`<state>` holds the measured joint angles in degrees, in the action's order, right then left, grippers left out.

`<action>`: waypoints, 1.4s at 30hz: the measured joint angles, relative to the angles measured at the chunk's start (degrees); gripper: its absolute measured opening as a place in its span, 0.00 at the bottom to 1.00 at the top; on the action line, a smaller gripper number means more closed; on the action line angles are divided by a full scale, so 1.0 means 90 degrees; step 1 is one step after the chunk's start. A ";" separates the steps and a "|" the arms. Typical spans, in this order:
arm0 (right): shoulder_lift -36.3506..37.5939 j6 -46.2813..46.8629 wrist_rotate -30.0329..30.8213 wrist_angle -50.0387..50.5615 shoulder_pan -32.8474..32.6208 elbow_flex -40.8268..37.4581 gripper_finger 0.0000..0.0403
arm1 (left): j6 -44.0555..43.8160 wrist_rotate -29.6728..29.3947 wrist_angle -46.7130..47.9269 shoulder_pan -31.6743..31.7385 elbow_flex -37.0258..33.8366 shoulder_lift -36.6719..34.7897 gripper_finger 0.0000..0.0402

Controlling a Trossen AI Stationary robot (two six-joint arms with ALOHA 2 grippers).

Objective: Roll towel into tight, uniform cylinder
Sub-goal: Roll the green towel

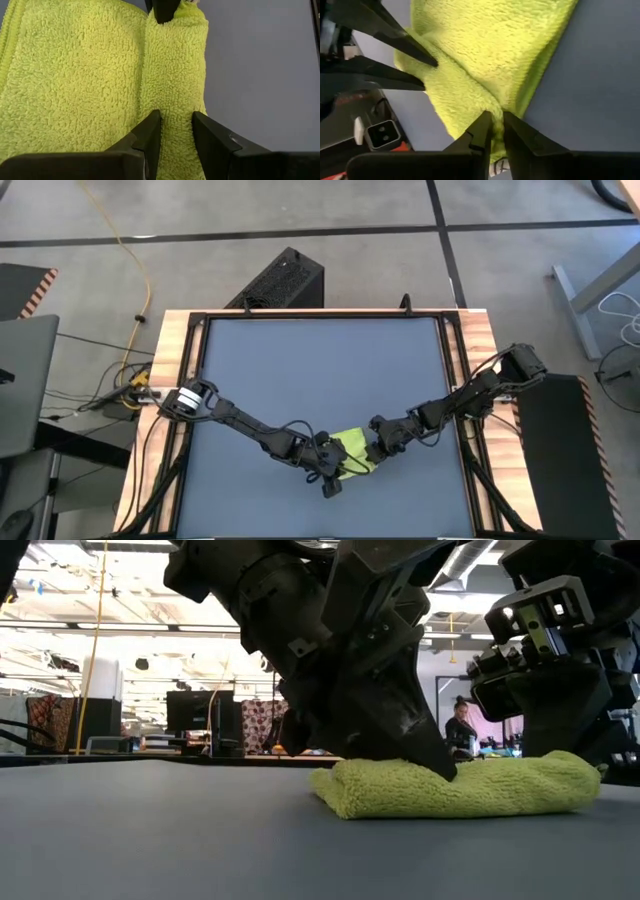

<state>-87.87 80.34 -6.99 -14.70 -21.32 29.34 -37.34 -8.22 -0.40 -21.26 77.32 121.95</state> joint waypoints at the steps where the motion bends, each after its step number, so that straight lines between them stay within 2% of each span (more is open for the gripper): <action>1: 0.0001 -0.0032 -0.0007 0.0005 0.0000 0.0000 0.19 | 0.0000 -0.0001 0.0000 0.0000 0.0000 0.0000 0.26; 10: 0.0016 -0.0437 -0.0454 -0.0002 0.0161 0.0000 0.41 | -0.0002 -0.0001 0.0002 -0.0007 0.0000 0.0000 0.26; 14: 0.0185 -0.0602 -0.0571 0.0007 0.0181 0.0001 0.47 | -0.0051 -0.0001 0.0002 -0.0007 -0.0002 0.0000 0.26; 21: 0.0949 -0.0963 -0.0520 0.0641 0.0084 0.0007 0.49 | -0.0126 -0.0006 0.0002 -0.0007 -0.0002 0.0002 0.26; 27: 0.1779 -0.1612 0.0187 0.1601 -0.0128 0.0010 0.49 | -0.0250 -0.0013 0.0000 -0.0007 -0.0002 0.0000 0.26; 32: 0.2077 -0.3445 0.0783 0.1308 -0.0669 0.0015 0.49 | -0.0274 -0.0006 -0.0024 -0.0007 -0.0007 0.0000 0.26; 42: 0.1160 -0.9104 0.1813 -0.0219 -0.1846 0.0017 0.49 | -0.0328 0.0092 -0.0036 0.0029 -0.0007 0.0001 0.26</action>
<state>-77.44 -1.59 9.33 -16.66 -37.93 29.50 -40.29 -7.39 -0.73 -20.99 77.25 121.96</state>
